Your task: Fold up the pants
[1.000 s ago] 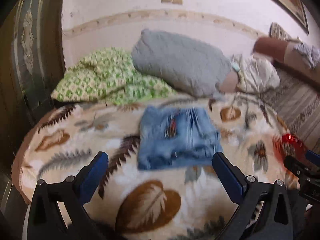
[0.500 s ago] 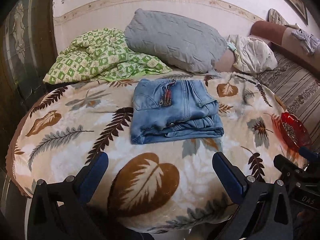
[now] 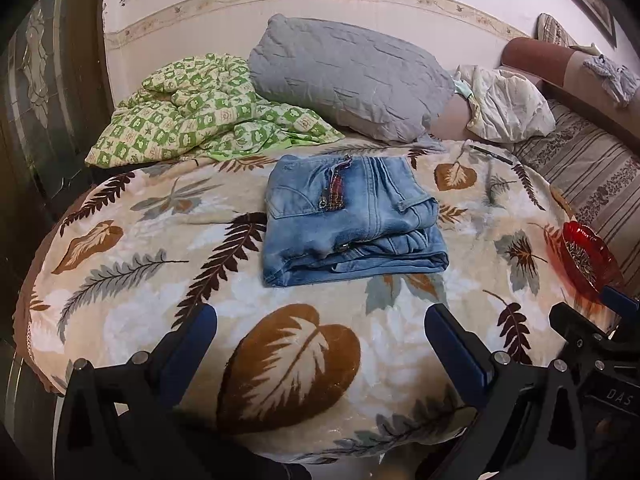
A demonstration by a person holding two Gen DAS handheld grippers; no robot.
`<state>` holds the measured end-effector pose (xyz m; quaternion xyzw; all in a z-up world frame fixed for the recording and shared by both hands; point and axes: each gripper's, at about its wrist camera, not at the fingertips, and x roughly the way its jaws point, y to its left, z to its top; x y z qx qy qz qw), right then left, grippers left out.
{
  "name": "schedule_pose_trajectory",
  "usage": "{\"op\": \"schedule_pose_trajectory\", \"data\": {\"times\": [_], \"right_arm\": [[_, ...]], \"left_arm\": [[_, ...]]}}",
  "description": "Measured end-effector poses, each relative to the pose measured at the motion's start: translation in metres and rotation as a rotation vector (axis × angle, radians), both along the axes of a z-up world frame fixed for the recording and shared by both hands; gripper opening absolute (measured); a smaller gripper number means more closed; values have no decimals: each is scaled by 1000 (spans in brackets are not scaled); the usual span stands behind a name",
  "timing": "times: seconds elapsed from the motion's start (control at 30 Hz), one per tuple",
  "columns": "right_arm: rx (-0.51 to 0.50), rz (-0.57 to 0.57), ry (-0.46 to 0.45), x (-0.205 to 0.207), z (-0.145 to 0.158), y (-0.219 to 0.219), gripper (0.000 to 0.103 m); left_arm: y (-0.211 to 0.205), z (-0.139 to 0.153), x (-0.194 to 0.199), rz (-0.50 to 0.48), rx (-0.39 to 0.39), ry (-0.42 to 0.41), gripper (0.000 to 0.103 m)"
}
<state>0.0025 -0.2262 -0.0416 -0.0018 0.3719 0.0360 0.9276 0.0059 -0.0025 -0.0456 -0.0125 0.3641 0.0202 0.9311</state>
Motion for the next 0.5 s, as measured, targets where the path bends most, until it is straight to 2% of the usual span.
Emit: {"op": "schedule_pose_trajectory", "data": {"times": [0.5], "right_arm": [[7,9,-13,6,11,-1,103]], "left_arm": [[5,8,5,13,-11,-7,103]]}}
